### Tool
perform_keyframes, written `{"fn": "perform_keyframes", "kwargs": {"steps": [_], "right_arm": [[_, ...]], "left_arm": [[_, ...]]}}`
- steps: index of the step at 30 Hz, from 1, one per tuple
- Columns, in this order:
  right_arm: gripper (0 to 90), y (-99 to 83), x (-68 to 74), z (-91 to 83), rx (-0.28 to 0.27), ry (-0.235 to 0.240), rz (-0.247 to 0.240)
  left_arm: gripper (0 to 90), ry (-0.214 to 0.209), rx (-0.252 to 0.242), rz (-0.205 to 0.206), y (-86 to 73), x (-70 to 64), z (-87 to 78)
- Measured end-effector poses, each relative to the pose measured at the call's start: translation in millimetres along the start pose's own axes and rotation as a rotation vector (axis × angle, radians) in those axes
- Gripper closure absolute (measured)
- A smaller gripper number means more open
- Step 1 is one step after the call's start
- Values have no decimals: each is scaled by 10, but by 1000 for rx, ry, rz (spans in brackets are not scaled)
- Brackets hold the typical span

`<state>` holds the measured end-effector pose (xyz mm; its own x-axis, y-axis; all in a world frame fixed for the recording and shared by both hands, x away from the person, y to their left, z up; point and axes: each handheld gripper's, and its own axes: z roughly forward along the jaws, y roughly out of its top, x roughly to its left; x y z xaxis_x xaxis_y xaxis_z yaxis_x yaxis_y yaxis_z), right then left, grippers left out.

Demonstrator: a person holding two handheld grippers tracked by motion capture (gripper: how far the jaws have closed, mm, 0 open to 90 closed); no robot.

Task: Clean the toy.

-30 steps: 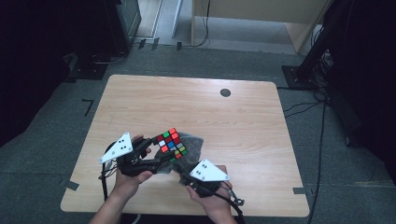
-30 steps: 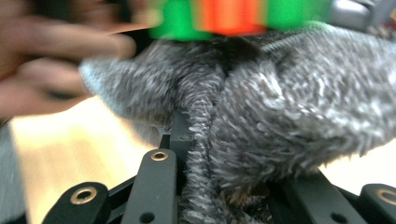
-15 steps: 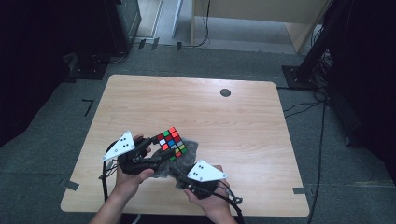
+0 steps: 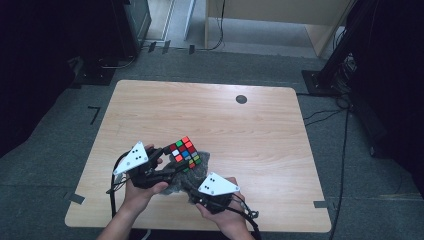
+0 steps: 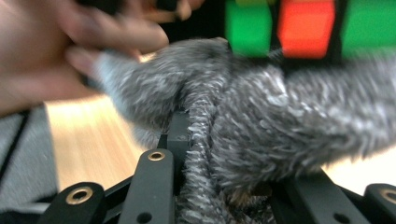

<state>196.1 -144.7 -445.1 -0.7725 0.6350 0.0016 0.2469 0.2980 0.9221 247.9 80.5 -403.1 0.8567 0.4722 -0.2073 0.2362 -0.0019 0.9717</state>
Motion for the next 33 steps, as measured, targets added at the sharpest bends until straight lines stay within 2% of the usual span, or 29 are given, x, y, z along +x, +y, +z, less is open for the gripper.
{"fn": "perform_keyframes", "kwargs": {"steps": [2,4,5,6,8,9,11,12,14,16,17,20,21,23,25,26,28,29,30,31,33], "right_arm": [[693,-31,-112,-30,-11,-46,60],[692,-29,-190,-95,-66,-74,134],[691,-11,-190,-128,-97,-84,136],[690,18,-151,-164,-130,-96,111],[690,45,-70,-170,-121,-124,57],[692,43,-53,-162,-119,-117,44],[693,21,-35,-111,-97,-60,23],[694,7,-25,-83,-82,-38,9],[695,-5,-4,-51,-60,-33,-17],[696,7,-29,-66,-57,-50,-1],[696,14,-60,-85,-61,-66,26],[696,11,-186,-164,-94,-115,133],[696,7,-203,-187,-112,-123,150],[696,23,-172,-207,-135,-115,131],[697,40,-105,-186,-122,-113,86],[698,38,-82,-163,-115,-93,74],[696,24,-52,-99,-85,-25,64],[694,14,-43,-62,-60,6,48],[691,5,-33,-32,-34,17,30],[689,-5,-33,-10,-9,8,18],[682,-29,-102,3,27,-39,37]], "left_arm": [[345,-21,-18,10,-11,-13,-6],[345,-19,-2,32,-30,-37,24],[345,-15,9,40,-45,-46,47],[345,-19,4,33,-52,-48,57],[345,-15,4,21,-54,-36,60],[345,4,15,29,-54,-29,58],[345,48,40,45,-68,-9,58],[345,64,46,39,-74,9,55],[345,58,33,18,-69,34,39],[345,22,-5,-8,-51,38,13],[345,7,-25,-14,-41,23,4],[345,-2,-23,2,-37,-25,18],[345,4,-12,11,-43,-40,32],[345,7,-5,11,-58,-48,51],[345,12,-1,5,-63,-35,53],[345,27,5,16,-65,-34,56],[345,72,34,65,-77,-47,69],[345,83,45,75,-82,-50,77],[345,80,46,71,-84,-44,78],[345,67,35,54,-79,-28,69],[345,55,19,37,-67,-6,48]]}}
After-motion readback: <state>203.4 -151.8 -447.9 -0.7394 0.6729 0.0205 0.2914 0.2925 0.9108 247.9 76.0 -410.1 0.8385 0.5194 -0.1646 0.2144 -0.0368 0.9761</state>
